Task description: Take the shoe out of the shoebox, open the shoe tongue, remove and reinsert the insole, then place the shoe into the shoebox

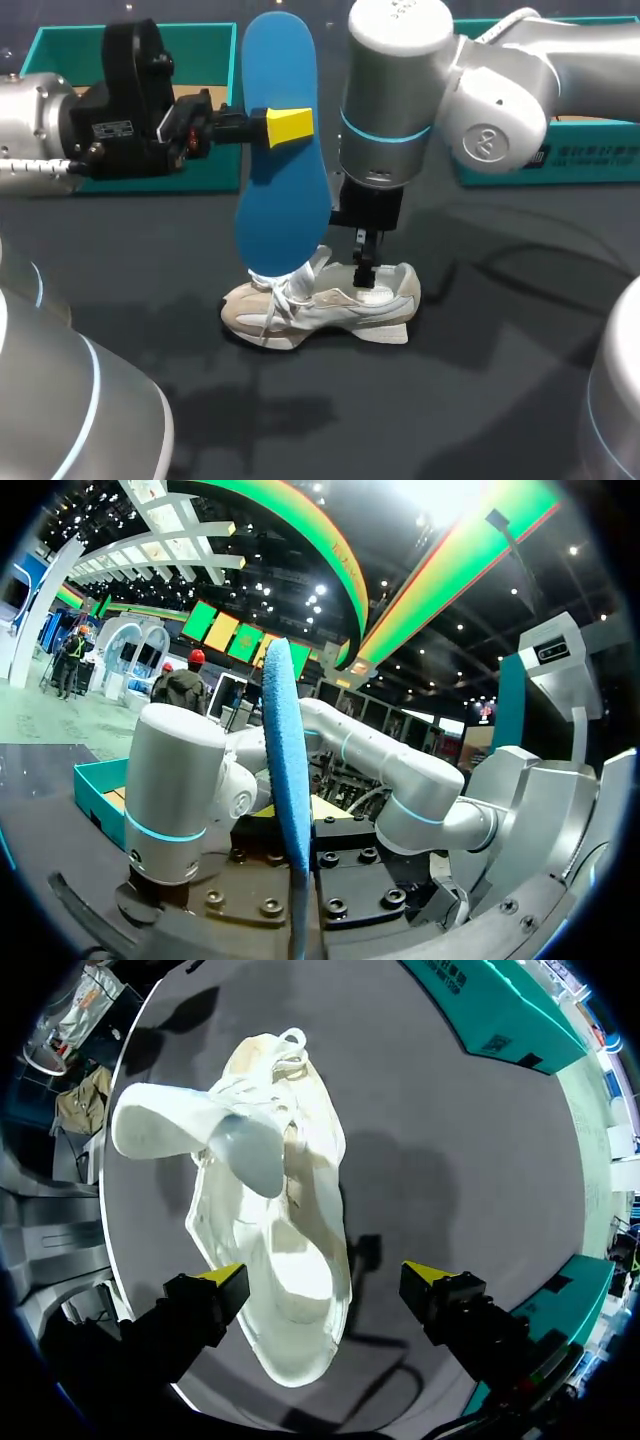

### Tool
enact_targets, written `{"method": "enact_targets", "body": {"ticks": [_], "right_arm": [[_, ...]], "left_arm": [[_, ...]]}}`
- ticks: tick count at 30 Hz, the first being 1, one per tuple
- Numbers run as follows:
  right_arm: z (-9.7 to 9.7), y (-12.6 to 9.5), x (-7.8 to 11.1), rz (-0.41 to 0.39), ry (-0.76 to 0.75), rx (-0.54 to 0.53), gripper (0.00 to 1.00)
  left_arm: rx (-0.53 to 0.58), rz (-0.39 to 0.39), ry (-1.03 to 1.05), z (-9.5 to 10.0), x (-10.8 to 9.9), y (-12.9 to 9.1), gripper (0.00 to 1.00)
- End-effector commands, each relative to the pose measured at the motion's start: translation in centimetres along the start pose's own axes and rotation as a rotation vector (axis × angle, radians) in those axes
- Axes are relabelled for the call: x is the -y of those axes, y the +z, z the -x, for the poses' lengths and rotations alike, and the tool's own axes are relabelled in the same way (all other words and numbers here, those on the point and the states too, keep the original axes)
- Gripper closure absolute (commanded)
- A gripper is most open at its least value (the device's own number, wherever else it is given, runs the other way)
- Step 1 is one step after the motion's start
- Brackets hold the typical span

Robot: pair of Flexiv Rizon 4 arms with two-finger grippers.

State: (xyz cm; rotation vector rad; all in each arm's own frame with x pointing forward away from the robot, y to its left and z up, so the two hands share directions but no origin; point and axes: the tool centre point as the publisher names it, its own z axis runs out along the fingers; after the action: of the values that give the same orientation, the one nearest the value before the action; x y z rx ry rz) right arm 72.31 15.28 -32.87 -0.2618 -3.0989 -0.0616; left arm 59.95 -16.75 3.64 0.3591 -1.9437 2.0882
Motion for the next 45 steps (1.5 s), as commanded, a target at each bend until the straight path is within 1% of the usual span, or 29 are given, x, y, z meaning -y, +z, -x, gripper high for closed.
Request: {"method": "enact_targets", "body": {"ticks": [1, 6, 9, 11, 15, 22, 29, 30, 32, 33, 34, 37, 38, 39, 45], "right_arm": [[0.0, 0.2, -0.2, -0.005, 0.001, 0.002, 0.00], [0.2, 0.4, -0.4, -0.008, 0.001, 0.001, 0.00], [0.9, 1.1, -1.1, -0.035, 0.001, -0.011, 0.00], [1.3, 1.6, -1.3, -0.068, 0.020, -0.020, 0.00], [1.8, 2.5, -1.7, -0.095, 0.022, -0.021, 0.00], [2.2, 3.7, -1.6, -0.095, 0.002, -0.015, 0.00], [1.9, 4.7, -1.4, -0.083, 0.000, -0.028, 0.02], [1.9, 4.9, -1.4, -0.081, 0.001, -0.031, 0.04], [1.8, 5.1, -1.4, -0.078, 0.002, -0.034, 0.20], [1.8, 5.2, -1.4, -0.076, 0.002, -0.036, 0.44], [1.8, 5.3, -1.4, -0.075, 0.002, -0.037, 0.54], [1.8, 5.5, -1.4, -0.072, 0.000, -0.039, 0.76], [1.7, 5.6, -1.4, -0.070, -0.002, -0.039, 0.91], [1.7, 5.6, -1.4, -0.071, -0.005, -0.039, 1.00], [1.4, 5.2, -1.4, -0.086, -0.007, -0.037, 1.00]], "left_arm": [[0.001, -0.003, 0.000, 0.0, -0.2, 0.2, 1.00], [0.001, -0.003, 0.000, 0.0, -0.2, 0.2, 1.00], [0.001, -0.003, 0.000, 0.0, -0.2, 0.2, 1.00], [0.001, -0.003, 0.000, 0.0, -0.2, 0.2, 1.00], [0.001, -0.003, 0.000, 0.0, -0.2, 0.2, 1.00], [0.001, -0.003, 0.000, 0.0, -0.2, 0.2, 1.00], [0.001, -0.003, 0.000, 0.0, -0.2, 0.2, 1.00], [0.001, -0.003, 0.000, 0.0, -0.2, 0.2, 1.00], [0.001, -0.003, 0.000, 0.0, -0.2, 0.2, 1.00], [0.001, -0.003, 0.000, 0.0, -0.2, 0.2, 1.00], [0.001, -0.003, 0.000, 0.0, -0.2, 0.2, 1.00], [0.001, -0.003, 0.000, 0.0, -0.2, 0.2, 1.00], [0.001, -0.003, 0.000, 0.0, -0.2, 0.2, 1.00], [0.001, -0.003, 0.000, 0.0, -0.2, 0.2, 1.00], [0.001, -0.003, 0.000, 0.0, -0.2, 0.2, 1.00]]}}
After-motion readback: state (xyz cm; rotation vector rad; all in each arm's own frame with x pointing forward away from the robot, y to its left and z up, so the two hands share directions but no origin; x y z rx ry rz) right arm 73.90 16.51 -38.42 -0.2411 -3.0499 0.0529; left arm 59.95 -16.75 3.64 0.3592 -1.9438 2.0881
